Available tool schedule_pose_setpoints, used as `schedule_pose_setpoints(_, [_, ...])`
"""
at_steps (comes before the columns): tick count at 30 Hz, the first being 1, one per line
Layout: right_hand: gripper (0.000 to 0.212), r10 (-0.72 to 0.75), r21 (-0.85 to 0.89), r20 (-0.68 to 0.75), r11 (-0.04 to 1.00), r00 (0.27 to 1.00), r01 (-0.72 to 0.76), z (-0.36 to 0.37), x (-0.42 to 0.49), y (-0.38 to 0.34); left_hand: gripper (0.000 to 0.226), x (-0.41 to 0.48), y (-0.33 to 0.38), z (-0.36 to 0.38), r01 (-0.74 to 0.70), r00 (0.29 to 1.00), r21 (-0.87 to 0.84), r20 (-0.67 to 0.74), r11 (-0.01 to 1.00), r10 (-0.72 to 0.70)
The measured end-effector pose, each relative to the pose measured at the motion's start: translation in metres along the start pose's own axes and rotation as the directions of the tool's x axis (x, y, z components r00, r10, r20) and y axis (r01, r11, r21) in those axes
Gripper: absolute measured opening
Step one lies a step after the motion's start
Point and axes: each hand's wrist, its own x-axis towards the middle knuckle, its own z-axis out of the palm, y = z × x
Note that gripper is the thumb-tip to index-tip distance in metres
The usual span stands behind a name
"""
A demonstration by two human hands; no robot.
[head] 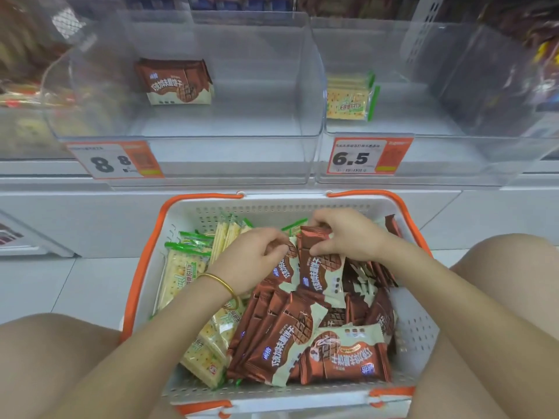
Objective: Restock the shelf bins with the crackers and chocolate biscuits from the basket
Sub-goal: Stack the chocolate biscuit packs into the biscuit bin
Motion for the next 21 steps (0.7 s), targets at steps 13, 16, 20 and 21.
schedule_pose_setpoints(13, [0.032,-0.02,0.607,-0.143,0.788,0.99,0.104,-0.07,-0.009,-0.094,0.012,-0.02,0.011,-0.101,0.042,0.997,-0.583,-0.024,0.811,-0.068])
schedule_pose_setpoints(16, [0.026,-0.092,0.682,-0.148,0.712,0.985,0.169,-0.095,0.0,-0.12,0.02,-0.025,0.016,-0.139,-0.07,0.985,-0.644,-0.164,0.762,-0.048])
schedule_pose_setpoints(20, [0.02,-0.045,0.79,-0.248,0.569,0.968,0.229,-0.131,0.037,-0.146,0.011,-0.01,0.006,-0.18,-0.242,0.832,-0.576,-0.538,0.781,-0.14])
schedule_pose_setpoints(21, [0.019,-0.005,0.802,-0.283,0.547,0.959,0.239,-0.137,0.052,-0.15,0.013,-0.003,-0.001,-0.188,-0.274,0.741,-0.512,-0.652,0.814,-0.16])
